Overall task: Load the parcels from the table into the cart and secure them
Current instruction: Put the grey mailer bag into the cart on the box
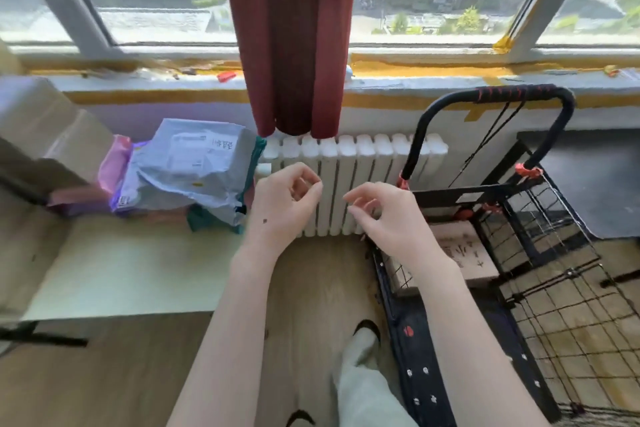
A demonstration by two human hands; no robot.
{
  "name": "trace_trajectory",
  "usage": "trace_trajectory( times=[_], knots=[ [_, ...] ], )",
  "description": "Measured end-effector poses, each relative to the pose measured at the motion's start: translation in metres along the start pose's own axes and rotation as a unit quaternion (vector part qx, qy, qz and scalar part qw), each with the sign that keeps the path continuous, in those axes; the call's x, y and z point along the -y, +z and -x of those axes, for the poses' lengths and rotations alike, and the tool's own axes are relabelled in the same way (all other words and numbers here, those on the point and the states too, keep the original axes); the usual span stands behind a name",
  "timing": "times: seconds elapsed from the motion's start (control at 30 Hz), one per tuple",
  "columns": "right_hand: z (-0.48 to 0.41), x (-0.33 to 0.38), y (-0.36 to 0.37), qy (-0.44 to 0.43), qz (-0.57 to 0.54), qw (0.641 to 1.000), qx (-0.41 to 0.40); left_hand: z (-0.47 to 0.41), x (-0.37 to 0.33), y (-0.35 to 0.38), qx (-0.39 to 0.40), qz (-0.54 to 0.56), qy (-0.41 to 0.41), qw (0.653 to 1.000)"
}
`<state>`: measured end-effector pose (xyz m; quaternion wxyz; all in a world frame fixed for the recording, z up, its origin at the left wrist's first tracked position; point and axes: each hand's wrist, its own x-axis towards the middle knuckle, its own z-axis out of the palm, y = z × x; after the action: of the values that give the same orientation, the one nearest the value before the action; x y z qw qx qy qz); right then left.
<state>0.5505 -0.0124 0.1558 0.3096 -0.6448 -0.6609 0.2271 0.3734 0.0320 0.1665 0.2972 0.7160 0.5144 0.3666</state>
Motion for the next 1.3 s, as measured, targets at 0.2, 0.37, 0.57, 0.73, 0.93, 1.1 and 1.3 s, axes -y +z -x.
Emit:
trace_trajectory(
  times=[0.2, 0.37, 0.57, 0.73, 0.93, 1.1, 1.3],
  knots=[
    [-0.001, 0.050, 0.039, -0.051, -0.020, 0.997, 0.052, 0.042, 0.029, -0.059, -0.077, -0.013, -0.048, 0.996],
    [-0.025, 0.083, 0.060, -0.097, -0.032, 0.991, 0.092, 0.049, 0.047, -0.089, -0.134, -0.029, -0.082, 0.987],
    [-0.076, 0.109, 0.085, -0.136, -0.057, 0.980, 0.133, 0.026, 0.057, -0.117, -0.178, -0.067, -0.095, 0.977],
    [-0.113, 0.105, 0.106, -0.137, -0.069, 0.973, 0.173, 0.001, 0.074, -0.126, -0.201, -0.086, -0.147, 0.965],
    [-0.152, 0.085, 0.132, -0.153, -0.009, 0.963, 0.223, -0.024, 0.110, -0.124, -0.196, -0.111, -0.214, 0.951],
    [-0.172, 0.078, 0.151, -0.134, 0.005, 0.963, 0.234, -0.048, 0.136, -0.126, -0.174, -0.116, -0.225, 0.952],
    [-0.191, 0.070, 0.176, -0.069, 0.006, 0.981, 0.183, -0.077, 0.171, -0.131, -0.162, -0.113, -0.254, 0.947]
  ],
)
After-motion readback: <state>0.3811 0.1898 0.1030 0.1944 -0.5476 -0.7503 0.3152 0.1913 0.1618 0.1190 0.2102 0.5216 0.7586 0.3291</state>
